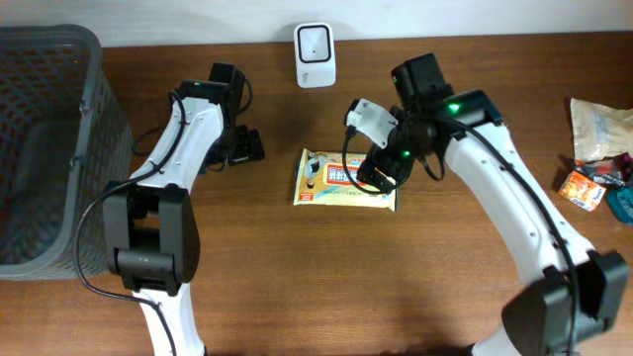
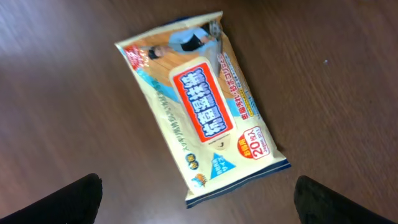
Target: Scan the item barcode
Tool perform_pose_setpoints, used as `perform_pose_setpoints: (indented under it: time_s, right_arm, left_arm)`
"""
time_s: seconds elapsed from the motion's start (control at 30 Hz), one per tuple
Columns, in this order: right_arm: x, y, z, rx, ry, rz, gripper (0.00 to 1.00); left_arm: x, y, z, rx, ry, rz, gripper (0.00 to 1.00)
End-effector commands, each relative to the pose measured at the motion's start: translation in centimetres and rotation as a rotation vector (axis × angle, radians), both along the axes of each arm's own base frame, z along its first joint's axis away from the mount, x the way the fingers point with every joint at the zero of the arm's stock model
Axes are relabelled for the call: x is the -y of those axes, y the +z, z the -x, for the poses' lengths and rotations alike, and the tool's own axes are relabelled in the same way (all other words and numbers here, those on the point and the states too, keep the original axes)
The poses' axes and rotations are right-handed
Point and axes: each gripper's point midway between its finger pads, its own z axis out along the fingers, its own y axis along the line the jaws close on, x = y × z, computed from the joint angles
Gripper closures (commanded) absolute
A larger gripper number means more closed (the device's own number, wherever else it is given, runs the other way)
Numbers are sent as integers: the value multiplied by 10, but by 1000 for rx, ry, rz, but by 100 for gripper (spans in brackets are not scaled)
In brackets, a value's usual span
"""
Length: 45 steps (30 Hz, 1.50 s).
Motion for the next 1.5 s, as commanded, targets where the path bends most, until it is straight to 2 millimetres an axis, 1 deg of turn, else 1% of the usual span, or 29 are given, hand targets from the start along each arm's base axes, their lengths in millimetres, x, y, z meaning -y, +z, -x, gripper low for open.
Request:
perform_pose_setpoints:
  time_s: [0.0, 0.1, 0.17, 0.23, 0.43, 0.53, 0.8, 0.87, 0.97, 1.03, 1.13, 1.33, 1.37, 1.47]
  right_arm:
    - [0, -6, -13, 26, 14, 19, 1]
    - [-2, -4, -18, 53, 25, 16, 2]
    - [-1, -7, -15, 75, 127, 49, 2]
    - [-1, -11, -15, 80, 168, 63, 2]
    - [-3, -35, -17, 17, 168, 68, 2]
    - [-3, -36, -17, 14, 167, 70, 2]
    - [0, -32, -19, 7, 100, 69, 1]
    - [-1, -24, -17, 17, 91, 55, 2]
    - [-3, -5, -10, 43, 99, 20, 1]
    - [-2, 2, -6, 48, 97, 16, 2]
    - [-1, 2, -4, 29, 65, 10, 2]
    - [1, -1, 4, -7, 64, 18, 1]
    - [0, -1, 5, -23, 39, 6, 1]
    - [-12, 2, 14, -96, -10, -86, 2]
  left_arm:
    - [2, 6, -3, 15, -9, 12, 1]
    - [2, 6, -3, 15, -9, 13, 1]
    - [2, 6, -3, 15, -9, 13, 1]
    - [2, 6, -3, 15, -9, 13, 1]
    - [2, 6, -3, 15, -9, 13, 1]
    - [2, 6, -3, 15, -9, 12, 1]
    - [2, 6, -3, 15, -9, 13, 1]
    - [2, 6, -3, 15, -9, 13, 1]
    - [2, 6, -3, 15, -9, 13, 1]
    - [2, 6, -3, 15, -9, 12, 1]
    - [2, 6, -3, 15, -9, 12, 1]
    - [2, 6, -3, 15, -9, 13, 1]
    - [2, 6, -3, 15, -9, 13, 1]
    - [2, 6, -3, 15, -9, 13, 1]
